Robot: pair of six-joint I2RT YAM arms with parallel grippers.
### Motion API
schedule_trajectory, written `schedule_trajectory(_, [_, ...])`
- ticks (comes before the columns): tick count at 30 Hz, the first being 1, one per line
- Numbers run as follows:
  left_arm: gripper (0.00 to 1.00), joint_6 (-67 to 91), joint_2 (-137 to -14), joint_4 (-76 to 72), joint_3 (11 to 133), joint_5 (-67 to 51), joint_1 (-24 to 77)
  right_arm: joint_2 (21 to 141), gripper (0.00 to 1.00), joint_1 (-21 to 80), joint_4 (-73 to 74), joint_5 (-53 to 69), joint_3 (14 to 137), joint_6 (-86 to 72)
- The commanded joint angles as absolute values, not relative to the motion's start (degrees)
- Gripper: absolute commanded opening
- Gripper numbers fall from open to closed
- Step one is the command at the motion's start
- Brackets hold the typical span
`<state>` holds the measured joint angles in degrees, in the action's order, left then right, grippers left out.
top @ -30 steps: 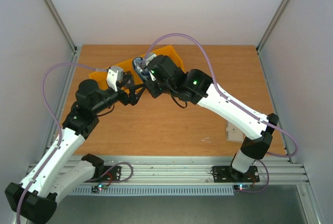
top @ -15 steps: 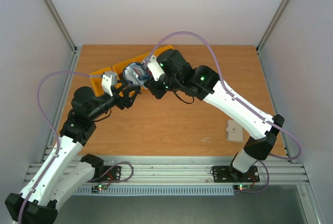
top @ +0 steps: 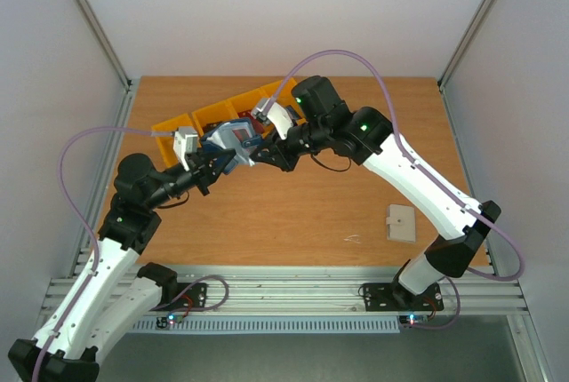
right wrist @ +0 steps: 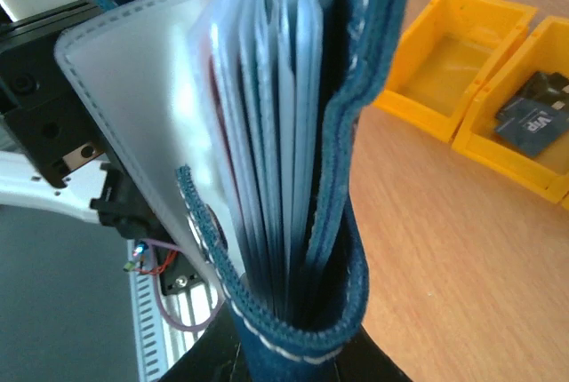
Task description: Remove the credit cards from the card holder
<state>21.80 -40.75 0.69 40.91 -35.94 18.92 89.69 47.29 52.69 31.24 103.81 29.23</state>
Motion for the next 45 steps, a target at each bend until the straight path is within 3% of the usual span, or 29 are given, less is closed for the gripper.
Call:
schedule_trajectory(1, [0.00, 22.42, -41.35, -1.93, 40.28, -32.97, 17.69, 86.52, 0.15, 48.90, 51.40, 45.61, 102.85, 28.91])
schedule_trajectory(5, [0.00, 20.21, -41.24, -1.32, 40.53, -34.73, 17.75, 85.37, 0.37, 47.55, 48.98, 43.83, 101.42, 27.23])
schedule_trajectory(9, [0.00, 20.42, -40.54, -2.44, 39.92, -38.98, 17.74, 83.85, 0.42, 45.05, 46.58, 43.43, 100.38, 25.94])
schedule_trajectory(18, [0.00, 21.45, -40.89, -4.84, 40.06, -43.09, 17.71, 83.32, 0.33, 43.86, 47.59, 37.24, 100.51, 27.36])
schedule_trajectory(33, [0.00, 22.35, -41.36, -6.37, 40.43, -46.30, 17.69, 85.29, 0.31, 44.56, 42.32, 34.77, 96.80, 26.91])
schedule_trajectory(38, [0.00, 22.41, -41.70, -6.64, 40.46, -45.81, 17.73, 85.68, 0.02, 44.49, 41.76, 41.04, 97.19, 27.35])
schedule_trajectory(40, [0.00, 22.86, -41.83, -6.19, 40.48, -43.24, 17.73, 85.65, 0.01, 44.44, 42.02, 41.58, 97.39, 27.39])
schedule_trajectory(41, [0.09, 23.12, -41.89, -5.29, 40.46, -40.50, 17.73, 85.55, 0.01, 44.47, 42.16, 40.94, 97.50, 27.16])
schedule_trajectory(43, [0.45, 23.43, -42.09, -2.56, 40.60, -33.11, 17.75, 85.49, 0.01, 44.47, 42.34, 38.11, 97.90, 25.99])
schedule_trajectory(44, [0.55, 22.91, -42.18, -1.25, 40.55, -29.90, 17.72, 85.75, 0.01, 44.74, 42.94, 34.87, 98.61, 25.36])
schedule_trajectory(45, [0.57, 21.99, -42.33, -0.51, 40.35, -28.00, 17.68, 86.33, 0.01, 45.90, 44.90, 28.64, 99.95, 25.46])
